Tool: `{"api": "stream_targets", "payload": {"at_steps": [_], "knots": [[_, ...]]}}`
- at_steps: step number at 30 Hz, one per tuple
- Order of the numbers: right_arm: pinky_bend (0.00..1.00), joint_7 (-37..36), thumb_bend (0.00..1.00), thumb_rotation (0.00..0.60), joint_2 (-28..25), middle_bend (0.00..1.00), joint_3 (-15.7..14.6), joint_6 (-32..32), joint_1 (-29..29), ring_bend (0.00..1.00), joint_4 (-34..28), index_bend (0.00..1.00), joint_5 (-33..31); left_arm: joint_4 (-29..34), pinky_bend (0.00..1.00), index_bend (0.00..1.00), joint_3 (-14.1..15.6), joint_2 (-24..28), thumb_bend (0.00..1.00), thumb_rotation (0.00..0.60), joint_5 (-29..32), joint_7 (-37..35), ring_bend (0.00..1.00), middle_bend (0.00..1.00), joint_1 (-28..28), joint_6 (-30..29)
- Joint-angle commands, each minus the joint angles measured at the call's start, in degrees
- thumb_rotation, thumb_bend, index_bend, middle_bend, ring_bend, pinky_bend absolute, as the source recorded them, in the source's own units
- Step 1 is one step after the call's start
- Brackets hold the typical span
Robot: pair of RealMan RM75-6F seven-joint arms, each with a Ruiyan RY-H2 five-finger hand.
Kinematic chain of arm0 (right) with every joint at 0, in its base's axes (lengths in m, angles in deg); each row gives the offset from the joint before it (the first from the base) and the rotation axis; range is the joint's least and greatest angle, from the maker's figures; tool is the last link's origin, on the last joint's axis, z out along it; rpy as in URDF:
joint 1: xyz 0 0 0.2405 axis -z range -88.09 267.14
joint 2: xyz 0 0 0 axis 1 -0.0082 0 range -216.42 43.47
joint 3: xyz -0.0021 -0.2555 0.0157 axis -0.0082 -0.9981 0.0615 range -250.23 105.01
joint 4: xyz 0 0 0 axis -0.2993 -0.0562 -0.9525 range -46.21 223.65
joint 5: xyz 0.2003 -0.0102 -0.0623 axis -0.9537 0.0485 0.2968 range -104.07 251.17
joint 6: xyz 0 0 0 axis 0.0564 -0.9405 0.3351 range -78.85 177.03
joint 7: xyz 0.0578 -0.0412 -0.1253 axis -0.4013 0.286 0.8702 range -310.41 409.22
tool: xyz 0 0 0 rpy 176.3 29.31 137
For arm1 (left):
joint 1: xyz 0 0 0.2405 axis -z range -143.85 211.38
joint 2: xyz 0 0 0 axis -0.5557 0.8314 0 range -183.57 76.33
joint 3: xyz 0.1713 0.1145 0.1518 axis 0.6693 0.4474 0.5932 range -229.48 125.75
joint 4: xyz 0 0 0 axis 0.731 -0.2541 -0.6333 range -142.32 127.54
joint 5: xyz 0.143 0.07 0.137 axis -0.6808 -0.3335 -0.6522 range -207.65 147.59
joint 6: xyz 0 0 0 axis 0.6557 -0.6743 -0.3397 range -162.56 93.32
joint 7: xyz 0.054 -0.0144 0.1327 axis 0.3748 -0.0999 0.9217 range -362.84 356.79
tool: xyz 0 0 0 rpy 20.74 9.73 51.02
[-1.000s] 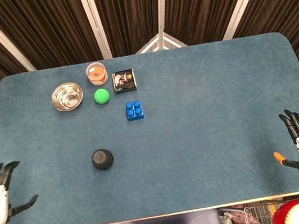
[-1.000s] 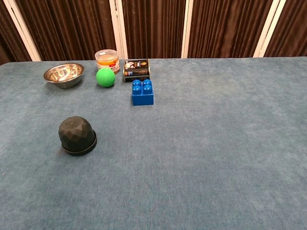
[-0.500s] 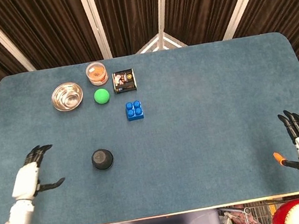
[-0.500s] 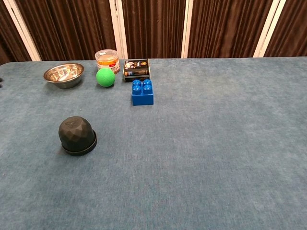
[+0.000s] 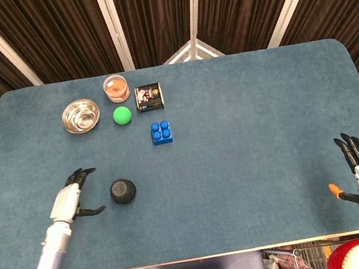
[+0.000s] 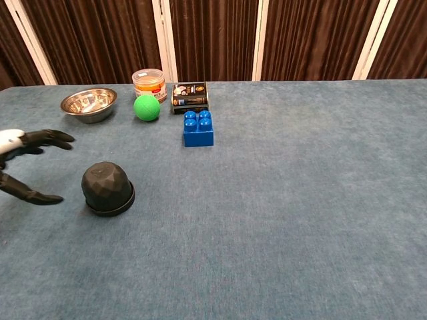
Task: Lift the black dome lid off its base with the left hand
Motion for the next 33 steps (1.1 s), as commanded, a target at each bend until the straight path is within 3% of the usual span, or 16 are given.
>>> {"api": "stream_targets", "payload": {"at_steps": [1, 16, 33], "knots": [[0.0, -0.12, 0.23, 0.6, -0.31, 0.0, 0.24, 0.2, -0.23, 0.0, -0.24, 0.0, -0.11, -0.98, 0.0, 0.14, 0.26, -1.73, 0.15, 0.6, -0.27, 0.76, 0.0, 0.13, 1.09, 0.62], [0.0, -1.13, 0.23, 0.6, -0.34, 0.0, 0.06, -0.1, 0.0, 0.0, 0.35, 0.0, 0.09, -3.98, 0.0, 0.14, 0.26, -8.15, 0.15, 0.6, 1.91, 4.43, 0.0, 0.17, 4.45, 2.08], [0.0, -1.22, 0.23, 0.6, -0.47, 0.0, 0.19, -0.25, 0.01, 0.0, 0.03, 0.0, 0.05, -6.46, 0.0, 0.15, 1.01, -10.97, 0.17, 0.6, 2.53, 6.81, 0.0, 0.25, 5.27, 0.94]]}}
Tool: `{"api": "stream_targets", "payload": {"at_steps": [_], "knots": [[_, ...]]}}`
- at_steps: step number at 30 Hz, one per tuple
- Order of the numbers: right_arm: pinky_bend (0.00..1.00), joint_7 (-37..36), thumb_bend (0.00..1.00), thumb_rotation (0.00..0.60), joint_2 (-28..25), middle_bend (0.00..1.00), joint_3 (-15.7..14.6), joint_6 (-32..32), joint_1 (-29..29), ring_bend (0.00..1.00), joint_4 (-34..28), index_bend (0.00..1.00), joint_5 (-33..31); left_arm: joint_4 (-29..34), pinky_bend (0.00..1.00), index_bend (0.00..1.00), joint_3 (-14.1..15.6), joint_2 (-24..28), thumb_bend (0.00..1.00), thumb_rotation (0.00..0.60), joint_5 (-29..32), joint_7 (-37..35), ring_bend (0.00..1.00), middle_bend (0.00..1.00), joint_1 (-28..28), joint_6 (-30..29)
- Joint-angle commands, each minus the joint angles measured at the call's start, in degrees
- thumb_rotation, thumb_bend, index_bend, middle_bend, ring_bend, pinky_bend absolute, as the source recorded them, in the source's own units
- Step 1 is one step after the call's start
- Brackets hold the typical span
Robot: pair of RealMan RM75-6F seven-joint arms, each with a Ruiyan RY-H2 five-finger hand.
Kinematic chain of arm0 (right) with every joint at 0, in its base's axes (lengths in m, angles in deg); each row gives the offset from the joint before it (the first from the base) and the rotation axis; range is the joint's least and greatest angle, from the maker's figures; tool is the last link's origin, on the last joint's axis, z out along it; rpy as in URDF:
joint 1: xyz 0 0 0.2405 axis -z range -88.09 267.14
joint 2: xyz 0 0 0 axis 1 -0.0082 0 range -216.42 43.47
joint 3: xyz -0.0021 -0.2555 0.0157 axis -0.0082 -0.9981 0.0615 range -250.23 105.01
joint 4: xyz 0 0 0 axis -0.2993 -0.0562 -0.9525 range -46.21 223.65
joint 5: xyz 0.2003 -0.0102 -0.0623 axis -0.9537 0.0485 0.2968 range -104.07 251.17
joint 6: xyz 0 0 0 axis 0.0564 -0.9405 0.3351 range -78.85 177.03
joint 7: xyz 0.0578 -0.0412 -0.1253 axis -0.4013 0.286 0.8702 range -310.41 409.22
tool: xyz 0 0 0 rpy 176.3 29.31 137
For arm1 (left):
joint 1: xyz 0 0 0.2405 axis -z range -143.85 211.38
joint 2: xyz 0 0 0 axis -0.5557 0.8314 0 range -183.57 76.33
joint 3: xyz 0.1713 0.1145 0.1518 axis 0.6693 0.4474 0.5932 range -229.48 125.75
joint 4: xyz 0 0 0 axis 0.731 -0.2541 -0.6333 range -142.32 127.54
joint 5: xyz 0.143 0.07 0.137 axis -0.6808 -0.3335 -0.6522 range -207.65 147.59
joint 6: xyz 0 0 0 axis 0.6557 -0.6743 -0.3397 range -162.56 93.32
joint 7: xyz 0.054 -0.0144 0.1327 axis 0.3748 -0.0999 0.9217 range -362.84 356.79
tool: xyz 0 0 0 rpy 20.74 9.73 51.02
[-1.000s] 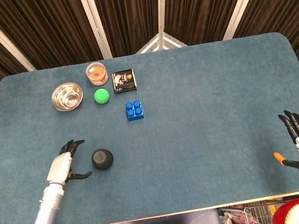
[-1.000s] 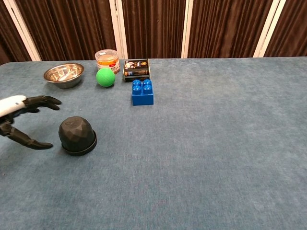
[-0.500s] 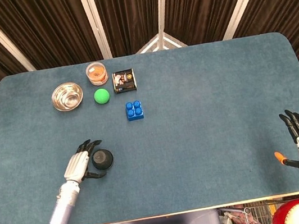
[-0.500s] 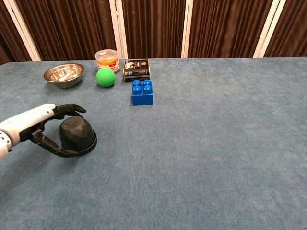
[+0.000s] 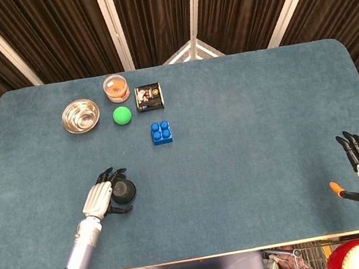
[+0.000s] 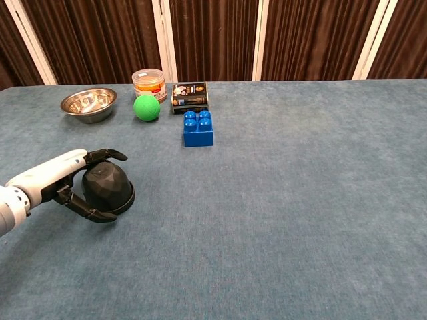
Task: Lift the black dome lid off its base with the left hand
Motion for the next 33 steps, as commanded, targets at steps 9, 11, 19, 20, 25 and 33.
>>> {"api": "stream_targets", "payload": {"at_steps": [9, 11, 19, 20, 25, 33], "knots": [[0.0, 0.37, 0.23, 0.6, 0.27, 0.0, 0.12, 0.3, -0.17, 0.0, 0.02, 0.0, -0.29, -0.34, 0.0, 0.16, 0.4, -0.08, 0.18, 0.6, 0.37, 1.67, 0.0, 0.27, 0.2, -0.46], [0.0, 0.38, 0.23, 0.6, 0.26, 0.0, 0.17, 0.38, -0.23, 0.0, -0.01, 0.0, -0.38, -0.37, 0.0, 0.17, 0.43, -0.04, 0.19, 0.6, 0.5, 1.79, 0.0, 0.28, 0.2, -0.45], [0.0, 0.6, 0.23, 0.6, 0.35, 0.0, 0.17, 0.77, -0.44, 0.0, -0.04, 0.0, -0.49, -0.3, 0.0, 0.32, 0.46, 0.03, 0.4, 0.6, 0.72, 3.3, 0.0, 0.4, 0.02, -1.69], [0.0, 0.62, 0.23, 0.6, 0.39, 0.0, 0.17, 0.84, -0.47, 0.0, -0.03, 0.0, -0.53, -0.23, 0.0, 0.34, 0.42, 0.03, 0.41, 0.6, 0.79, 3.53, 0.0, 0.41, -0.06, -1.96], [0.0, 0.62, 0.23, 0.6, 0.41, 0.0, 0.16, 0.83, -0.44, 0.0, -0.04, 0.0, -0.62, 0.73, 0.0, 0.42, 0.07, 0.43, 0.42, 0.6, 1.71, 5.39, 0.0, 0.45, -0.35, -3.01], [0.0, 0.95, 0.23, 0.6, 0.54, 0.0, 0.23, 1.04, -0.61, 0.0, -0.18, 0.0, -0.75, 7.38, 0.0, 0.44, -0.3, 4.51, 0.43, 0.6, -1.34, 6.71, 0.0, 0.46, -0.97, -7.0]]}}
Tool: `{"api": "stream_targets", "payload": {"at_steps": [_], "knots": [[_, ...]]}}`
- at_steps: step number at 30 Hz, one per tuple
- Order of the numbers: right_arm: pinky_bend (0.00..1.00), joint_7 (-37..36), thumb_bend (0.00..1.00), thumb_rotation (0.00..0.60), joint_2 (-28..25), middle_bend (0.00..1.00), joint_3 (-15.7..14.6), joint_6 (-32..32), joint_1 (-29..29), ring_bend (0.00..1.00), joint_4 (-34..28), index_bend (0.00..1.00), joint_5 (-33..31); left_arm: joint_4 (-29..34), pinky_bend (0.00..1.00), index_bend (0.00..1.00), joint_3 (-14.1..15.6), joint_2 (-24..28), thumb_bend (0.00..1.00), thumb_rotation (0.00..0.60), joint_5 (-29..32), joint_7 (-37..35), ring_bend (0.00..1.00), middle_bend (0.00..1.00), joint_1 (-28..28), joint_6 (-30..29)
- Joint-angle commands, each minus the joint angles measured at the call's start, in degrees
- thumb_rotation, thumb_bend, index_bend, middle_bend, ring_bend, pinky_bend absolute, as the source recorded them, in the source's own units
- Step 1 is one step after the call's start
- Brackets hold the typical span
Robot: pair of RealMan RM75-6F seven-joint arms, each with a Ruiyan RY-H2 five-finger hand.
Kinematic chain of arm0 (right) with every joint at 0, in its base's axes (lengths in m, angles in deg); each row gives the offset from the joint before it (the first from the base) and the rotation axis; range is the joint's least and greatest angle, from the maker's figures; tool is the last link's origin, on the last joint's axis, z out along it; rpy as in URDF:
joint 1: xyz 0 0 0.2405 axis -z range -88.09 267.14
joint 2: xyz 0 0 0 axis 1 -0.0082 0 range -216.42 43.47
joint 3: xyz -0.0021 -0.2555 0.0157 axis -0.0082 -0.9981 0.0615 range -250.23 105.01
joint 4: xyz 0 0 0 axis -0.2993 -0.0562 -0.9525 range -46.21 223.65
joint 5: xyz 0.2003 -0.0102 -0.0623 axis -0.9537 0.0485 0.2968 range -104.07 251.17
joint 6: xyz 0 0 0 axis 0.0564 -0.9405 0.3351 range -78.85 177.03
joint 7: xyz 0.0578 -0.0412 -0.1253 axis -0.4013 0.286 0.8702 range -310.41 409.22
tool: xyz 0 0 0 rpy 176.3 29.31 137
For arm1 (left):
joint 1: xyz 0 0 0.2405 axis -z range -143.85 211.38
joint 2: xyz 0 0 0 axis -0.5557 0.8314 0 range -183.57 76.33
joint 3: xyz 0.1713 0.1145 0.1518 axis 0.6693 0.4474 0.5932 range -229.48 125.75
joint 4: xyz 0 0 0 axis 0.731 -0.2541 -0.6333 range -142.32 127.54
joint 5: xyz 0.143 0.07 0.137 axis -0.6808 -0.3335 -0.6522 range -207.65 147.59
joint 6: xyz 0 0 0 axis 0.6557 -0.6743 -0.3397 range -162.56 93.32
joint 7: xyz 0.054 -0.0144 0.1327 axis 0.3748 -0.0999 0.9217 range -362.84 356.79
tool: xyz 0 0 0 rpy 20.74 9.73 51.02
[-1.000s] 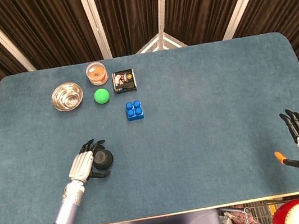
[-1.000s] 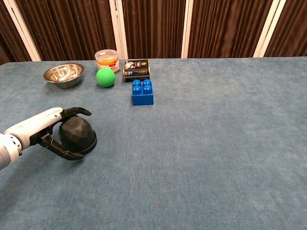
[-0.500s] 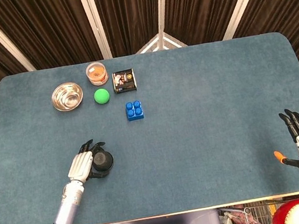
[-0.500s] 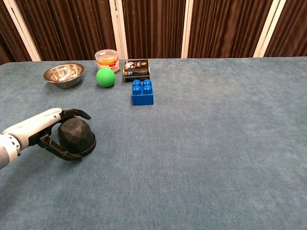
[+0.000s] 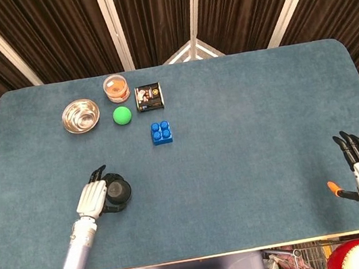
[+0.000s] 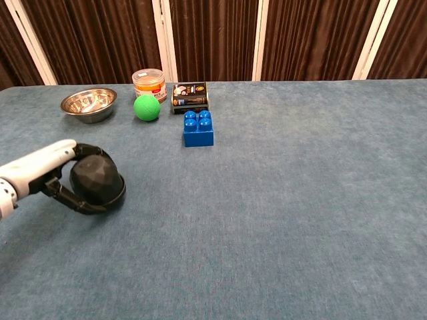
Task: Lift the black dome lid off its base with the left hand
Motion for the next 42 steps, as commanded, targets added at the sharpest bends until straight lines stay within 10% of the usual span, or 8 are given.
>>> {"api": "stream_targets", "payload": {"at_steps": [1, 15, 22, 27, 32, 39, 42], "knots": [[0.0, -0.04, 0.23, 0.6, 0.01, 0.0, -0.19, -0.31, 0.25, 0.0, -0.01, 0.0, 0.15, 4.13, 0.0, 0.44, -0.31, 2.67, 0.43, 0.6, -2.55, 1.59, 0.0, 0.46, -0.34, -3.03], [0.0, 0.13, 0.23, 0.6, -0.05, 0.0, -0.46, -0.76, 0.39, 0.0, -0.36, 0.0, 0.88, 6.91, 0.0, 0.44, 0.92, 9.05, 0.43, 0.6, -29.54, 40.46, 0.0, 0.47, 2.02, -20.69], [0.0, 0.28, 0.23, 0.6, 0.09, 0.0, -0.45, -0.6, 0.3, 0.0, -0.36, 0.0, 0.79, 10.71, 0.0, 0.44, 1.49, 10.54, 0.43, 0.6, -31.02, 50.5, 0.0, 0.48, 0.7, -20.69], [0.0, 0.31, 0.23, 0.6, 0.18, 0.0, -0.4, -0.4, 0.2, 0.0, -0.18, 0.0, 0.65, 31.6, 0.0, 0.44, 1.21, 12.23, 0.42, 0.6, -10.48, 36.17, 0.0, 0.47, -3.17, -14.29], [0.0, 0.44, 0.23, 0.6, 0.03, 0.0, -0.57, -0.62, 0.32, 0.0, -0.56, 0.0, 0.95, 53.53, 0.0, 0.44, -5.27, 24.99, 0.42, 0.6, 14.3, 16.61, 0.0, 0.47, -2.37, -2.59], [0.0, 0.66, 0.23, 0.6, 0.21, 0.0, -0.51, -0.49, 0.12, 0.0, -0.61, 0.0, 1.05, 53.58, 0.0, 0.44, -21.07, 43.51, 0.42, 0.6, 23.87, -28.61, 0.0, 0.47, -3.91, 31.28], [0.0, 0.82, 0.23, 0.6, 0.32, 0.0, -0.67, -0.62, 0.19, 0.0, -0.67, 0.0, 1.31, 53.55, 0.0, 0.44, -25.95, 47.19, 0.42, 0.6, 21.62, -37.67, 0.0, 0.47, -7.8, 37.39]]}}
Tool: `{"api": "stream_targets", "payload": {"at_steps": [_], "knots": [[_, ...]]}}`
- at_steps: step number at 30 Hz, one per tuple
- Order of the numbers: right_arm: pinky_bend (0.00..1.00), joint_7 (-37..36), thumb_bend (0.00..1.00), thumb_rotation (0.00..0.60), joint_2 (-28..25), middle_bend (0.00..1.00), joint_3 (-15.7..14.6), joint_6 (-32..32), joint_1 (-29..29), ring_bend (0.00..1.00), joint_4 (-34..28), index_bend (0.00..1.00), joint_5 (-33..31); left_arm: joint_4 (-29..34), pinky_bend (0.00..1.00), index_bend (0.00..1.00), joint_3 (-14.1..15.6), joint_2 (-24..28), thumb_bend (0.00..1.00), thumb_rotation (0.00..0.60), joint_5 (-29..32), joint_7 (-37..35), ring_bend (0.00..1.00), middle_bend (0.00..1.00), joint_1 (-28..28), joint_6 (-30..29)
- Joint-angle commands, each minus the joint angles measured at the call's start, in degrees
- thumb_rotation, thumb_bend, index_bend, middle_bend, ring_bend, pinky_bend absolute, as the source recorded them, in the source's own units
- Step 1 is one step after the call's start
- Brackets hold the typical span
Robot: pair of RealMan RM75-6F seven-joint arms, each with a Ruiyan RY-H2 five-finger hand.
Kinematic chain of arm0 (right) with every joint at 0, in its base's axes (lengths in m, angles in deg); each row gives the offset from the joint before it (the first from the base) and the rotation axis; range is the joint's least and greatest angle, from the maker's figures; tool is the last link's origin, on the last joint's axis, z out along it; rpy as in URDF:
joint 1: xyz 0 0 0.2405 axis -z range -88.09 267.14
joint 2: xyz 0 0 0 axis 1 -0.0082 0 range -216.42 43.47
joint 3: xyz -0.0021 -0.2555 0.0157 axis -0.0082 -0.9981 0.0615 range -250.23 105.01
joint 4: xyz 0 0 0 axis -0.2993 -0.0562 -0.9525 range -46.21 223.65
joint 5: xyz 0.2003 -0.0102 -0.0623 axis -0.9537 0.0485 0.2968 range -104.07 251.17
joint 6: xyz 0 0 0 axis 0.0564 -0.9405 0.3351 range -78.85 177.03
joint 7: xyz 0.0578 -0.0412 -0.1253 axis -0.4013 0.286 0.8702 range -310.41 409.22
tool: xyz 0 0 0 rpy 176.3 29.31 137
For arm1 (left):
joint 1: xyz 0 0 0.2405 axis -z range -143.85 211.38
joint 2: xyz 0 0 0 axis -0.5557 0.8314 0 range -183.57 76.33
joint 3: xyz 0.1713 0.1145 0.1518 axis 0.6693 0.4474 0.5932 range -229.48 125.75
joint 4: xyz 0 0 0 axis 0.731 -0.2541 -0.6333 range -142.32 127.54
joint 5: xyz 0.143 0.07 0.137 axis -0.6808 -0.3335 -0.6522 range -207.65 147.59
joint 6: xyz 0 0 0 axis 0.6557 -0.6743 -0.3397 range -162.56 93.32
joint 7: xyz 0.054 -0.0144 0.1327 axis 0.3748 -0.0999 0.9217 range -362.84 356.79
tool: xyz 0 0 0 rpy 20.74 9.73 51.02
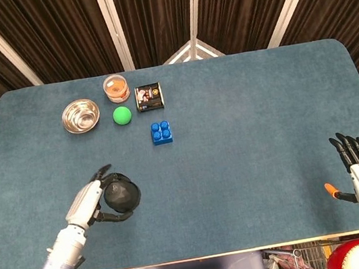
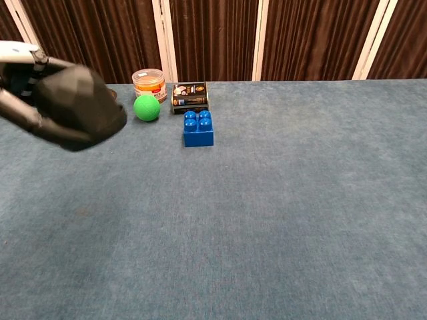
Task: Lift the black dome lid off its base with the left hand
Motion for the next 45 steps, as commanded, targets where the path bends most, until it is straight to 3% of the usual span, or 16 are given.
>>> {"api": "stream_targets", "payload": {"at_steps": [1, 3, 5, 8, 10, 14, 19, 25, 27, 30, 32, 34, 37, 40, 42, 45], "knots": [[0.0, 0.24, 0.23, 0.6, 0.19, 0.0, -0.15, -0.17, 0.07, 0.0, -0.1, 0.0, 0.29, 6.12, 0.0, 0.44, -16.76, 17.78, 0.42, 0.6, 5.08, -35.55, 0.0, 0.47, -6.62, 28.48], [0.0, 0.61, 0.23, 0.6, 0.47, 0.0, -0.21, -0.2, 0.11, 0.0, -0.1, 0.0, 0.26, 2.32, 0.0, 0.44, -18.58, 15.85, 0.42, 0.6, 2.29, -41.04, 0.0, 0.47, -9.92, 30.17], [0.0, 0.87, 0.23, 0.6, 0.66, 0.0, -0.21, -0.17, 0.09, 0.0, -0.07, 0.0, 0.21, -0.16, 0.0, 0.45, -18.77, 14.13, 0.42, 0.6, -2.97, -41.54, 0.0, 0.47, -11.57, 30.9], [0.0, 0.67, 0.23, 0.6, 0.36, 0.0, -0.1, -0.03, 0.0, 0.0, -0.14, 0.0, 0.07, -3.32, 0.0, 0.45, -16.51, 12.07, 0.42, 0.6, -10.49, -37.84, 0.0, 0.47, -12.4, 28.49], [0.0, 0.68, 0.23, 0.6, 0.31, 0.0, -0.14, 0.05, -0.03, 0.0, -0.15, 0.0, 0.11, -5.6, 0.0, 0.45, -13.61, 10.26, 0.42, 0.6, -15.12, -31.81, 0.0, 0.47, -12.28, 23.82], [0.0, 0.53, 0.23, 0.6, 0.22, 0.0, -0.15, 0.02, 0.0, 0.0, -0.11, 0.0, 0.09, -11.33, 0.0, 0.45, -7.13, 3.62, 0.42, 0.6, -22.75, -8.66, 0.0, 0.47, -11.97, 8.09], [0.0, 0.46, 0.23, 0.6, 0.31, 0.0, -0.2, 0.13, -0.03, 0.0, -0.02, 0.0, 0.07, -20.2, 0.0, 0.45, -2.89, -9.09, 0.42, 0.6, -30.94, 25.33, 0.0, 0.48, -11.88, -13.37], [0.0, -0.12, 0.23, 0.6, 0.17, 0.0, -0.36, -0.08, 0.08, 0.0, -0.11, 0.0, 0.43, -31.11, 0.0, 0.45, -0.33, -15.87, 0.42, 0.6, -42.34, 51.65, 0.0, 0.48, -10.31, -25.23], [0.0, -0.2, 0.23, 0.6, 0.1, 0.0, -0.34, 0.0, 0.02, 0.0, -0.21, 0.0, 0.43, -33.4, 0.0, 0.45, 0.64, -17.06, 0.42, 0.6, -45.15, 56.23, 0.0, 0.48, -9.71, -26.76], [0.0, -0.17, 0.23, 0.6, 0.05, 0.0, -0.32, 0.1, 0.0, 0.0, -0.25, 0.0, 0.29, -32.27, 0.0, 0.45, 1.59, -17.93, 0.42, 0.6, -43.16, 53.21, 0.0, 0.48, -9.51, -26.71], [0.0, -0.12, 0.23, 0.6, 0.04, 0.0, -0.29, 0.1, 0.0, 0.0, -0.27, 0.0, 0.23, -28.38, 0.0, 0.45, 2.45, -17.69, 0.42, 0.6, -38.7, 47.21, 0.0, 0.48, -9.82, -24.84], [0.0, -0.07, 0.23, 0.6, 0.05, 0.0, -0.29, 0.16, -0.03, 0.0, -0.29, 0.0, 0.19, -17.98, 0.0, 0.45, 3.15, -15.48, 0.42, 0.6, -27.49, 33.55, 0.0, 0.48, -10.56, -18.99], [0.0, -0.02, 0.23, 0.6, 0.02, 0.0, -0.31, 0.23, -0.06, 0.0, -0.38, 0.0, 0.22, -8.36, 0.0, 0.45, 1.54, -8.93, 0.42, 0.6, -16.45, 20.37, 0.0, 0.47, -9.94, -10.98], [0.0, 0.1, 0.23, 0.6, -0.05, 0.0, -0.34, 0.19, -0.06, 0.0, -0.52, 0.0, 0.31, -1.0, 0.0, 0.46, -1.43, -0.86, 0.42, 0.6, -5.74, 3.56, 0.0, 0.47, -8.81, -0.34], [0.0, 0.18, 0.23, 0.6, -0.06, 0.0, -0.34, 0.12, -0.04, 0.0, -0.68, 0.0, 0.35, 1.86, 0.0, 0.46, -5.19, 5.47, 0.42, 0.6, 0.67, -11.69, 0.0, 0.47, -8.03, 10.36], [0.0, 0.32, 0.23, 0.6, -0.11, 0.0, -0.35, 0.09, -0.03, 0.0, -0.84, 0.0, 0.38, -0.34, 0.0, 0.46, -14.25, 12.11, 0.42, 0.6, 3.36, -34.43, 0.0, 0.47, -9.07, 28.57]]}}
